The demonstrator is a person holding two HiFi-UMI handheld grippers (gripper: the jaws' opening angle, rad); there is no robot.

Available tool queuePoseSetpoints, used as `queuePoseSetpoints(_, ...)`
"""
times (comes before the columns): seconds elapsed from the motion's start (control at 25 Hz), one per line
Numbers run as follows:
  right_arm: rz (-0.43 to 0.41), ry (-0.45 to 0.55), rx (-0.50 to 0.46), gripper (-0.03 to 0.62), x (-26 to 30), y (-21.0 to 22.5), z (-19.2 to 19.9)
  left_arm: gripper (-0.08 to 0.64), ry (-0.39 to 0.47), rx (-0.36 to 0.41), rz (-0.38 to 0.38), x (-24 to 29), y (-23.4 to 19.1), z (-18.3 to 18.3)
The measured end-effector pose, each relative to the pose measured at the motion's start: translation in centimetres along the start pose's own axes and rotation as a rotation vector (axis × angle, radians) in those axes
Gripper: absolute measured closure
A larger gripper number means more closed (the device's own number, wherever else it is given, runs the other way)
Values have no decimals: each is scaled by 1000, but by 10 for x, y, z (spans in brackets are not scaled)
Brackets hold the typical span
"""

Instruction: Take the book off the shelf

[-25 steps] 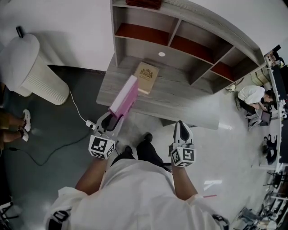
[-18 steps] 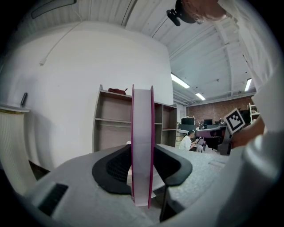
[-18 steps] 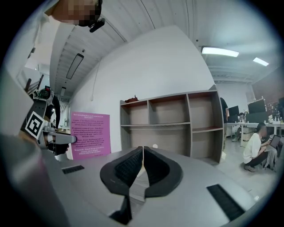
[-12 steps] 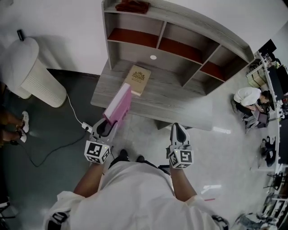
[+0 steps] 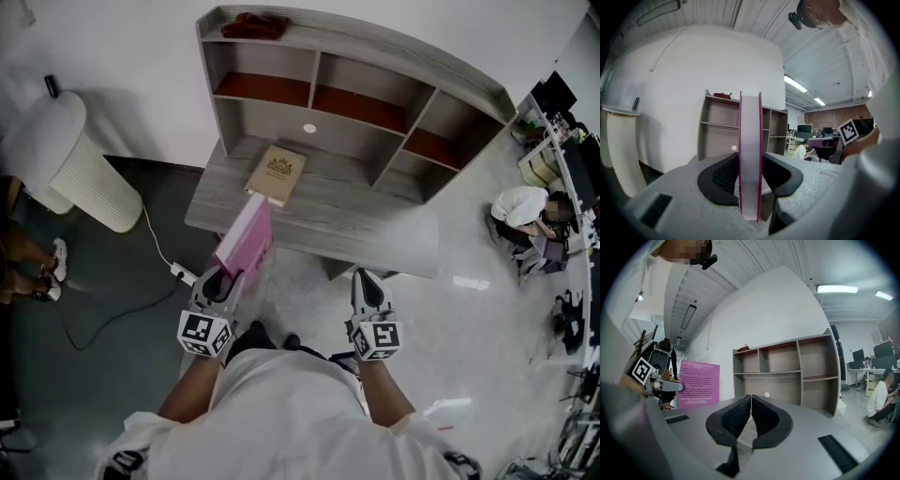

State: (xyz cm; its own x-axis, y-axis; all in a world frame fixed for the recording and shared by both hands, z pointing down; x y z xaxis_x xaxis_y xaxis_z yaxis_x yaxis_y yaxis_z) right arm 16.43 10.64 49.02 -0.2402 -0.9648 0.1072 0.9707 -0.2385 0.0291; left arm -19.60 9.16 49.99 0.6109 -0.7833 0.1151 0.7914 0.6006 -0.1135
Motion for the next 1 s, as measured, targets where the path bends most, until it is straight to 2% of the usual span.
queuePoseSetpoints(0.44,-38,15,7,577,-17,14,1,408,15,20,37,7,26,-9)
queuePoseSetpoints(1.0,-18,36,9,577,-22,24,2,408,23,13,62,13,34,-11)
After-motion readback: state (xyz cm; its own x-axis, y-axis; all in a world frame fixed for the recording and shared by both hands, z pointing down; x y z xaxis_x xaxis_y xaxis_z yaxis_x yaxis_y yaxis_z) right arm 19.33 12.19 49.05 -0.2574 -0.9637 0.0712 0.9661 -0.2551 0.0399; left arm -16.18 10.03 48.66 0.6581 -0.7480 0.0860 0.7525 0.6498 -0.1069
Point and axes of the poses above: the fingertips, and each gripper's own axes: x forward along the fingers, y to its right, z out of its underside, the point moved 10 cm from there along -x, backward along the fingers, and after that the axes turned 6 degrees about z, right-handed, at the moved point
